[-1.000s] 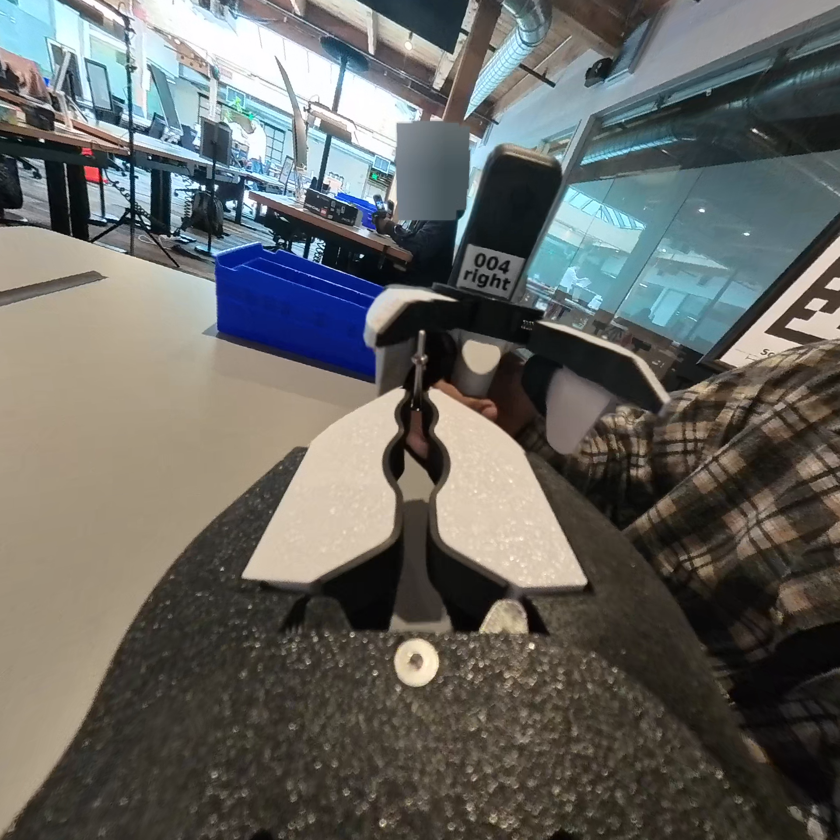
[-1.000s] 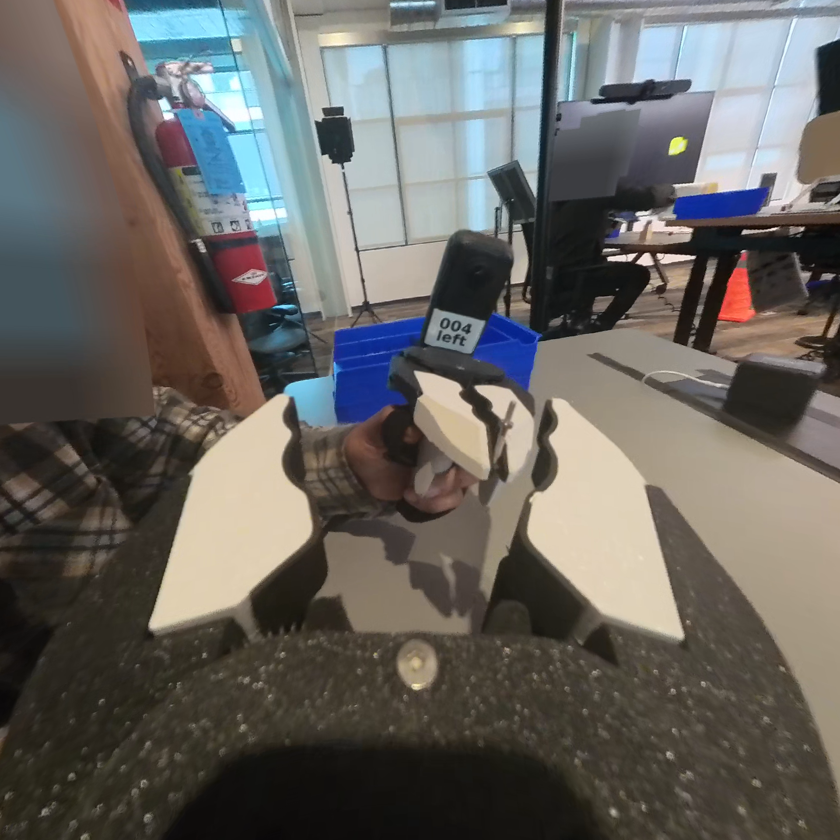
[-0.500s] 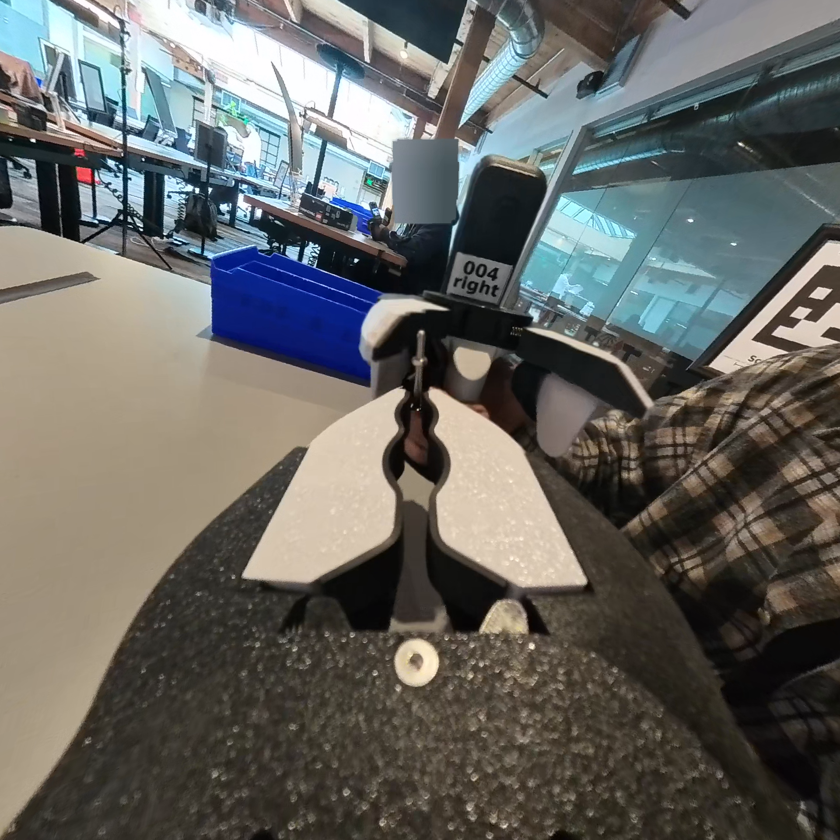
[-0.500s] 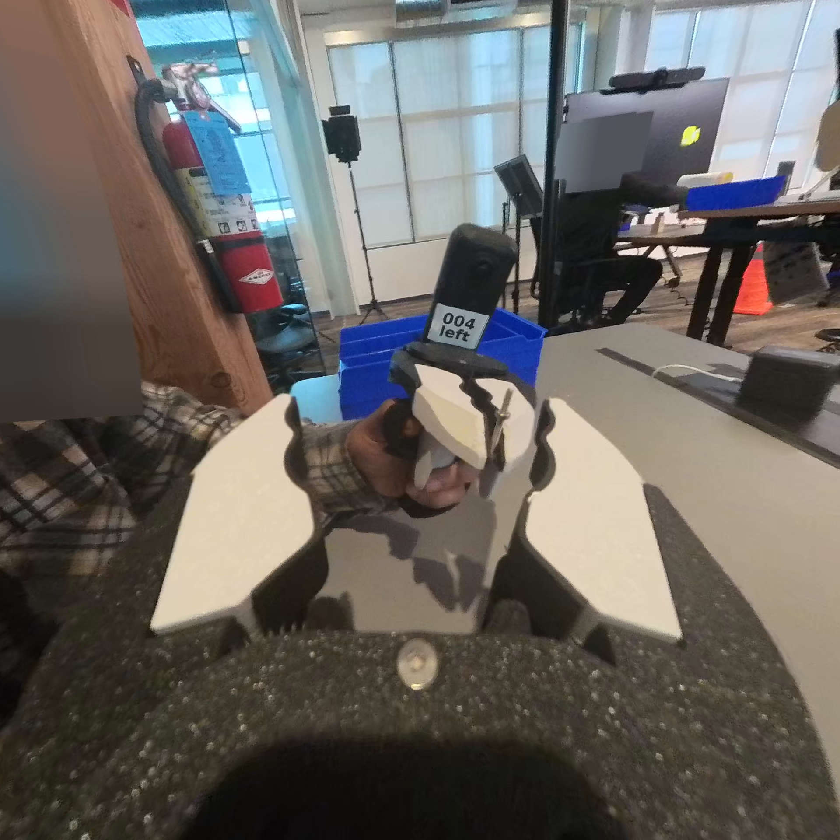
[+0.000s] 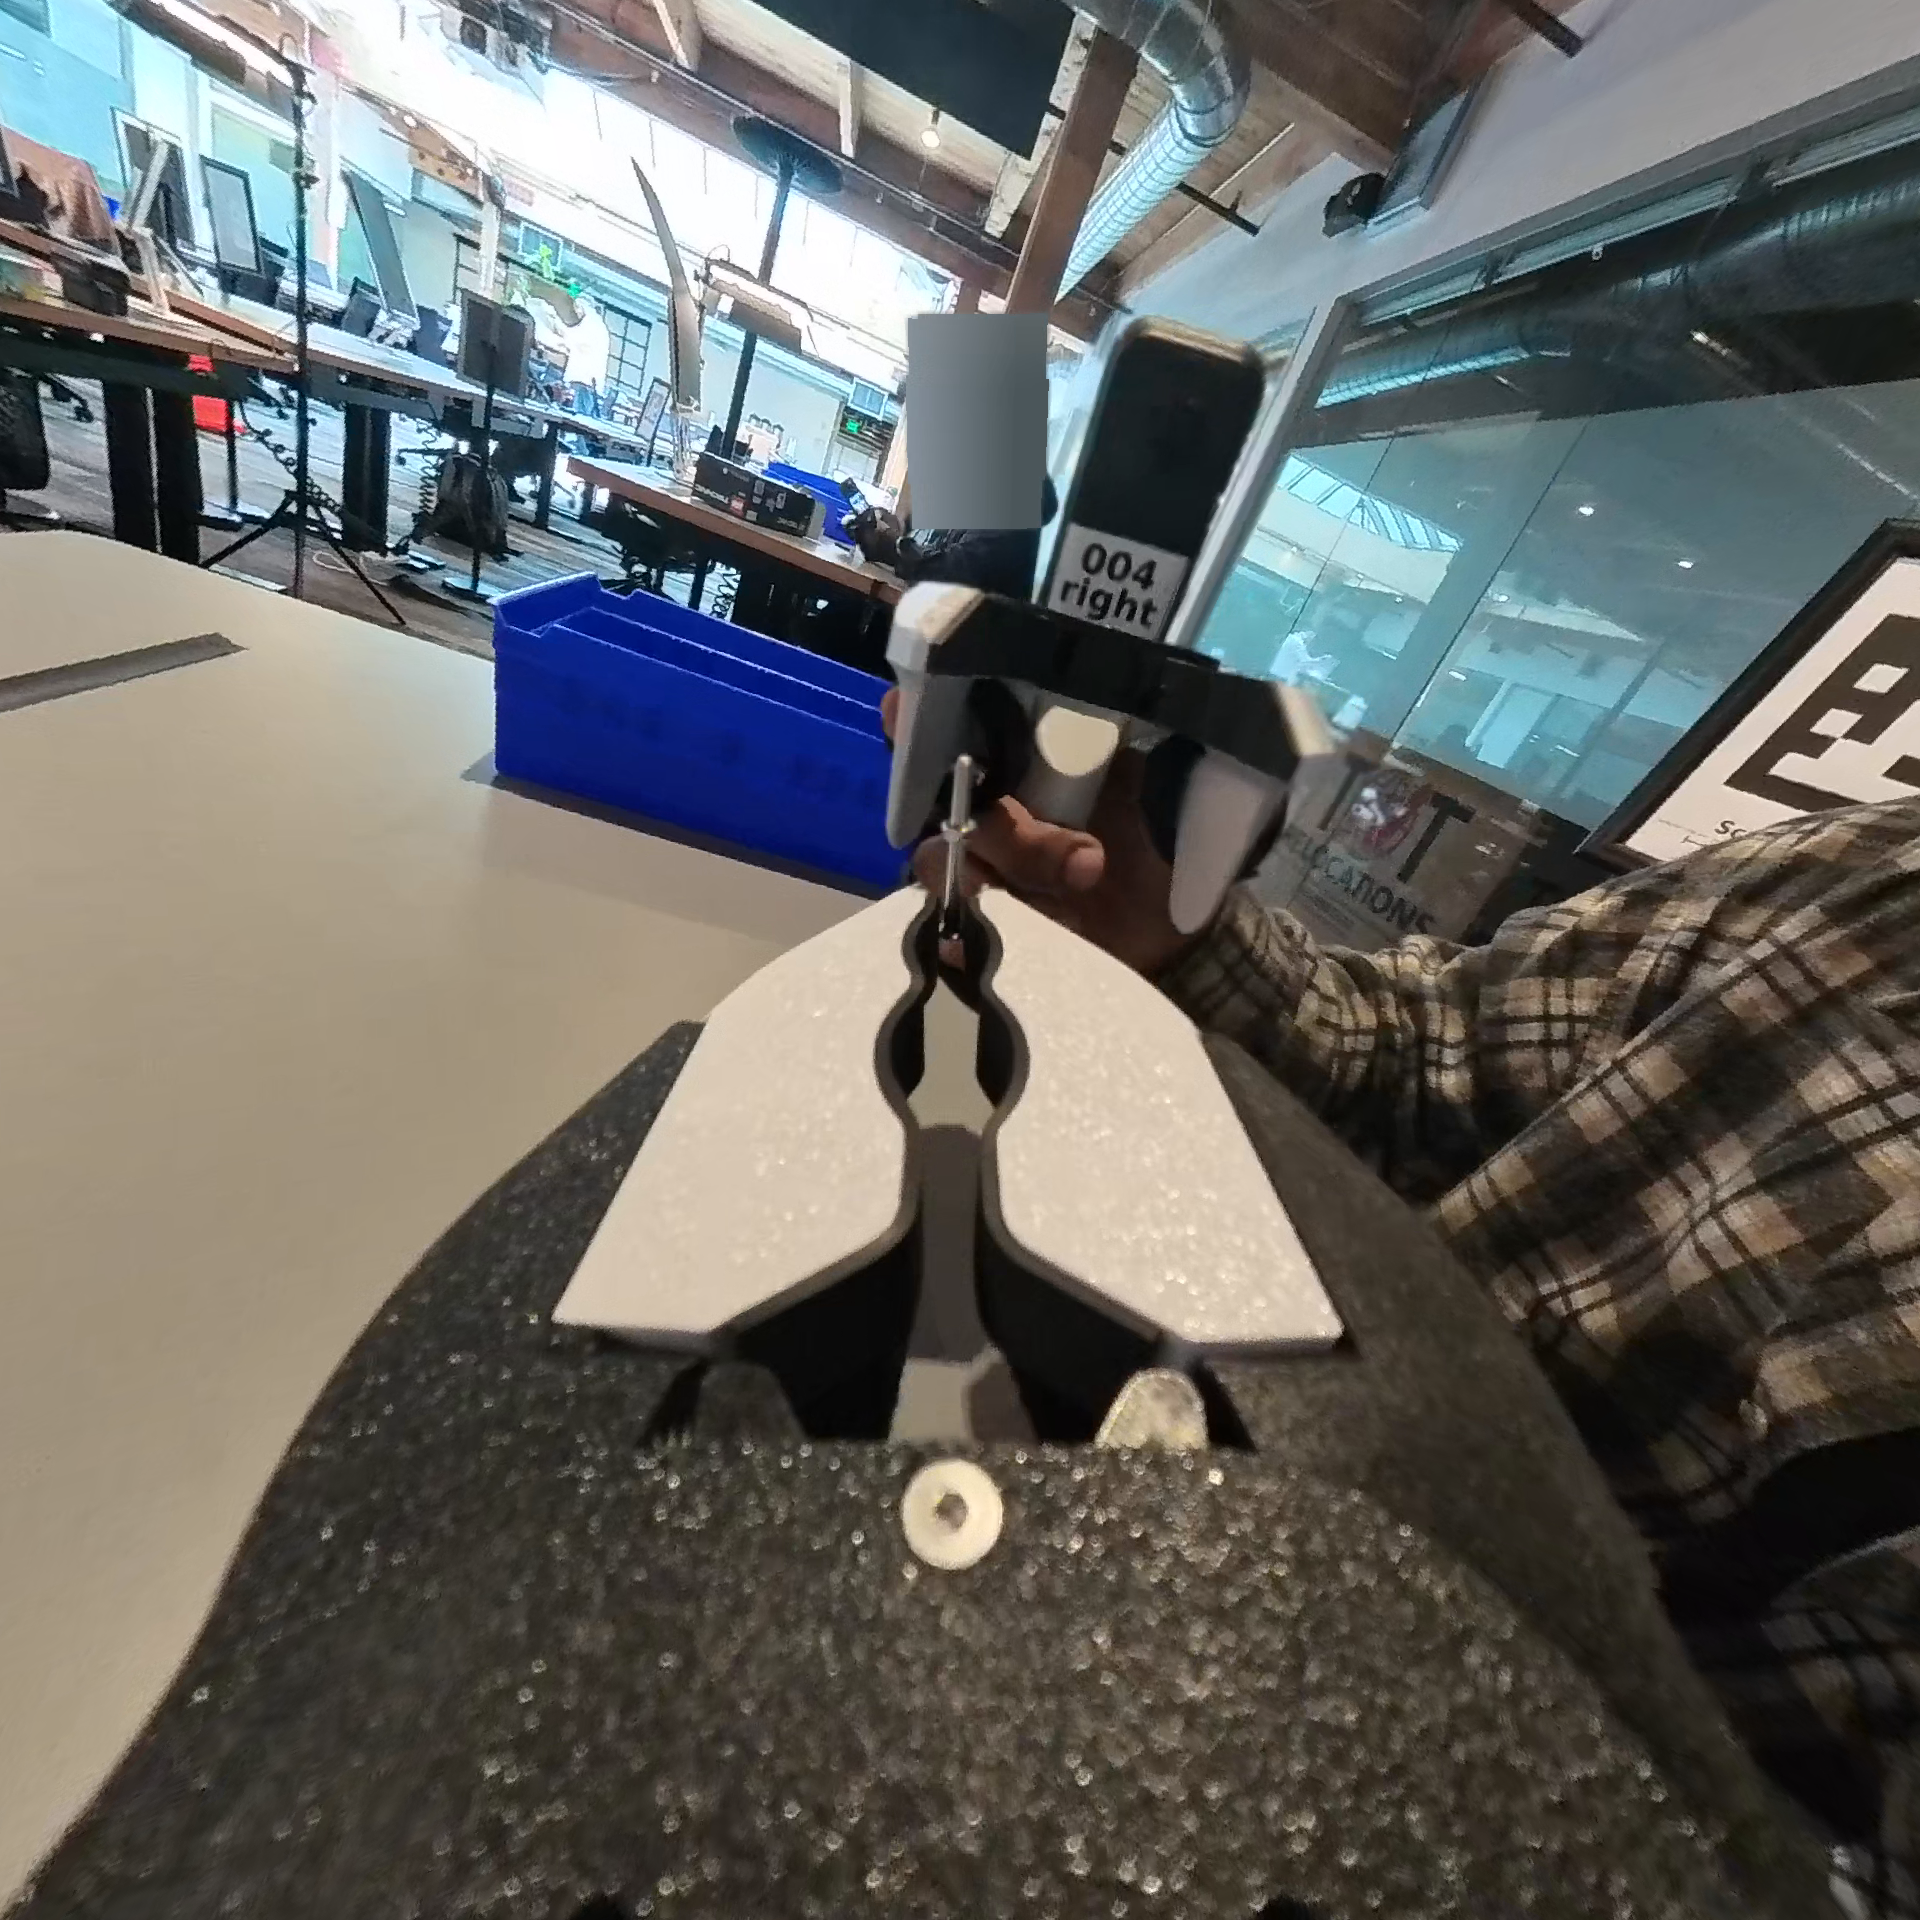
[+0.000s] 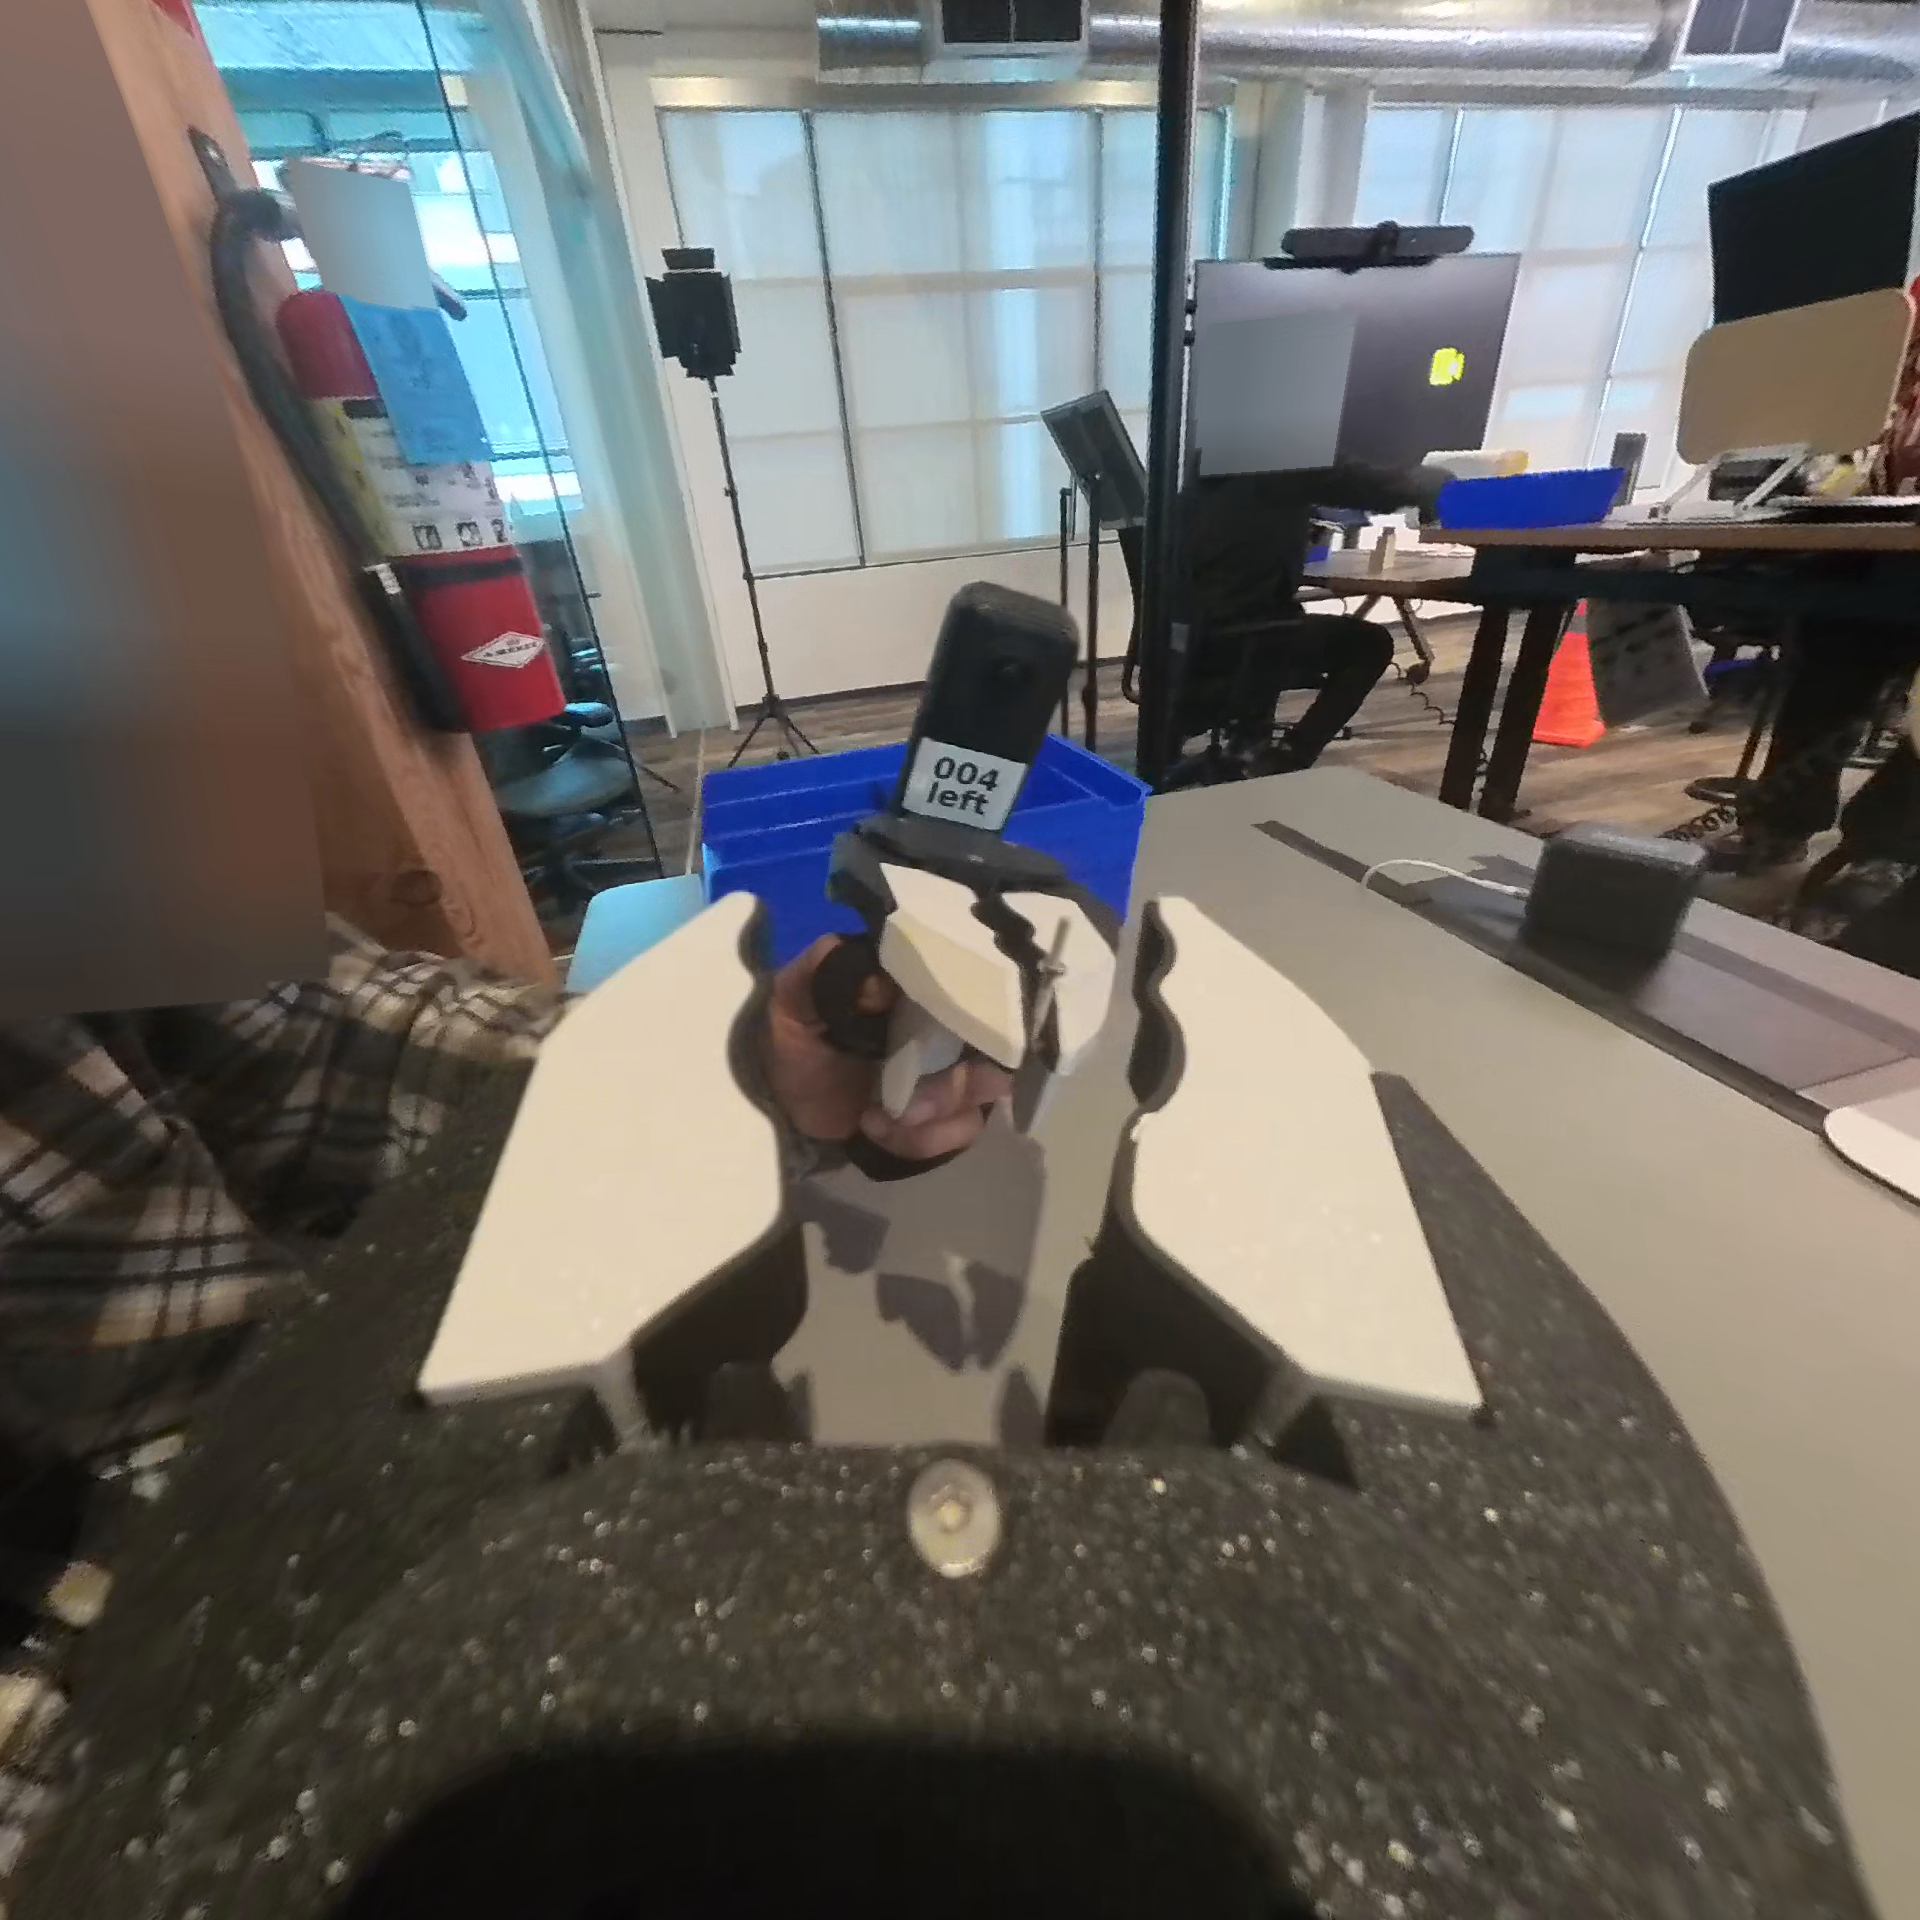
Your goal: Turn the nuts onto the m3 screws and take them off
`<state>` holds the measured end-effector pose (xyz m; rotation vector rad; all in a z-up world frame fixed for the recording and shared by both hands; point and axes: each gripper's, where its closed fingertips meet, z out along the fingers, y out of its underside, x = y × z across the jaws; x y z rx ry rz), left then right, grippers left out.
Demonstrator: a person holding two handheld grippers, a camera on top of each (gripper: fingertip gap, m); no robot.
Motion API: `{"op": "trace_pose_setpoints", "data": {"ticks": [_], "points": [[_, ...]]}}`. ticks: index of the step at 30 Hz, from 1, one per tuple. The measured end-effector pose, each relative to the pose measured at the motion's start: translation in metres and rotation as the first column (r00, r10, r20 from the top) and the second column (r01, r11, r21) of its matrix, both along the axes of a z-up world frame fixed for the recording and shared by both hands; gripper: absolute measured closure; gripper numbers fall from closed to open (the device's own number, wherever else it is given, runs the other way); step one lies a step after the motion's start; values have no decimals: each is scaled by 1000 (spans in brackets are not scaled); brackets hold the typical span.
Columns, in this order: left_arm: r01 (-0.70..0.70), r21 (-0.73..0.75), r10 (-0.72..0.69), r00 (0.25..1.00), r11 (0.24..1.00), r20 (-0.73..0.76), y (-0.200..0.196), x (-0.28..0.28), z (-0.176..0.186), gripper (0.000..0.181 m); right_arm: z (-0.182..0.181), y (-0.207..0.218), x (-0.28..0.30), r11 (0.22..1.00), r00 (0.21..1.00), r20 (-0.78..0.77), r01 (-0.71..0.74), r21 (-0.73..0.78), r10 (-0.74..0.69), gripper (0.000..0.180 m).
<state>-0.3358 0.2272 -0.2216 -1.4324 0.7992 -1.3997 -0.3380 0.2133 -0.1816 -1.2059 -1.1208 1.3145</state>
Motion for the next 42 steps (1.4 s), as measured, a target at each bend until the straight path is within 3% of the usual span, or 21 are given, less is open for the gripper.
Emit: {"op": "trace_pose_setpoints", "data": {"ticks": [5, 24, 30, 36, 42], "points": [[-9, 22, 10, 999, 1000, -46, -1, 4, -5, 177, -6, 16, 0, 996, 1000, 15, 16, -87, -15, 145], [-11, 31, 13, 998, 999, -59, -1, 5, -6, 177, -24, 17, -18, 990, 995, 86, -43, -133, 55, 177], [4, 30, -3, 999, 1000, -39, -2, 6, -4, 176, -22, 15, -17, 989, 995, 82, -54, -136, 66, 178], [-58, -1, 58, 998, 998, 11, 11, 1, -3, 132, -8, 25, -2, 959, 998, 8, -53, -278, 57, 177], [-99, 14, 99, 995, 995, 6, 16, -1, -2, 121, 7, 43, 43, 958, 997, 56, 75, -276, -61, 177]]}}
